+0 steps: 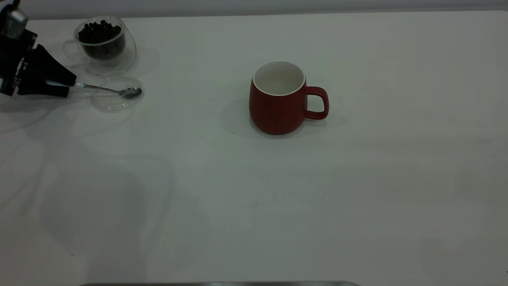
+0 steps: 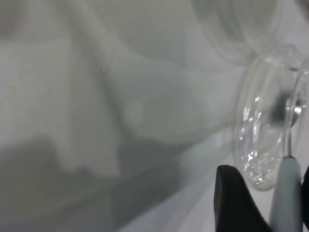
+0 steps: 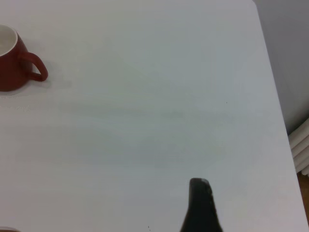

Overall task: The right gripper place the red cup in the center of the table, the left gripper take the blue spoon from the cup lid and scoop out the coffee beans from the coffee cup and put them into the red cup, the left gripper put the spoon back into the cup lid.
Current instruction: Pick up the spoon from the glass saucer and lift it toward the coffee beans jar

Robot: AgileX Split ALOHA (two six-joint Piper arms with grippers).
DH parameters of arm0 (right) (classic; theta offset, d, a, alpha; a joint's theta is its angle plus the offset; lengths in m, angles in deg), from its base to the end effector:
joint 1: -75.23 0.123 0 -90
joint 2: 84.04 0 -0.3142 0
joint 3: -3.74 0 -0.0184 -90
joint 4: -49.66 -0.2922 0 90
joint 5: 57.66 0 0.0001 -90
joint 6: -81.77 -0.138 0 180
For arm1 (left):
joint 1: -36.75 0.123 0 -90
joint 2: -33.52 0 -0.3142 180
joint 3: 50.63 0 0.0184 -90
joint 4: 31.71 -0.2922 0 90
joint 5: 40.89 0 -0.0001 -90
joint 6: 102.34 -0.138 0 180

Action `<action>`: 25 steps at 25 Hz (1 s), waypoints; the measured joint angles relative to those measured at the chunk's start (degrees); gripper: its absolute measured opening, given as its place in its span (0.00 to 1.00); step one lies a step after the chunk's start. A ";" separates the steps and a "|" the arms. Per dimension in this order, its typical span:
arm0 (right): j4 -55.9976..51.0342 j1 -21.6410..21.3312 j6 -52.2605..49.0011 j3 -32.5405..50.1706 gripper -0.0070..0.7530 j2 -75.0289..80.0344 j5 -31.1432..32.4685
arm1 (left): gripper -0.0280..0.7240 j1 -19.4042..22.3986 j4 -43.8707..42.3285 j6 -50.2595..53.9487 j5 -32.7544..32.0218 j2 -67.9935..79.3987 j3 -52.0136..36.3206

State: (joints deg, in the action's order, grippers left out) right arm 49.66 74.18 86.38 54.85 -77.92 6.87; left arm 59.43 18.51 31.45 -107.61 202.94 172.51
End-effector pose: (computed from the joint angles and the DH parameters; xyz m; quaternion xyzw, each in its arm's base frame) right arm 0.0406 -0.0007 0.2574 -0.0271 0.8732 -0.0240 0.4860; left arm 0.5461 0.1226 -0.0750 -0.0229 0.9237 -0.3617 0.1238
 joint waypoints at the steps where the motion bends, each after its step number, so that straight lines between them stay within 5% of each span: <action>1: 0.00 0.00 0.05 0.00 0.79 0.00 0.00 | 0.55 0.00 0.00 0.00 0.00 0.02 0.00; 17: 0.00 0.00 0.05 0.00 0.79 0.00 0.00 | 0.55 0.00 2.69 0.00 0.00 0.02 0.00; 25: 0.00 0.00 0.05 0.00 0.79 0.00 0.00 | 0.44 0.00 2.69 1.52 0.00 -1.01 0.00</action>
State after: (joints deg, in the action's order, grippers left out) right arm 49.66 74.18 86.44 54.85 -77.92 6.87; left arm 59.43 21.20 32.97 -107.61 201.92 172.51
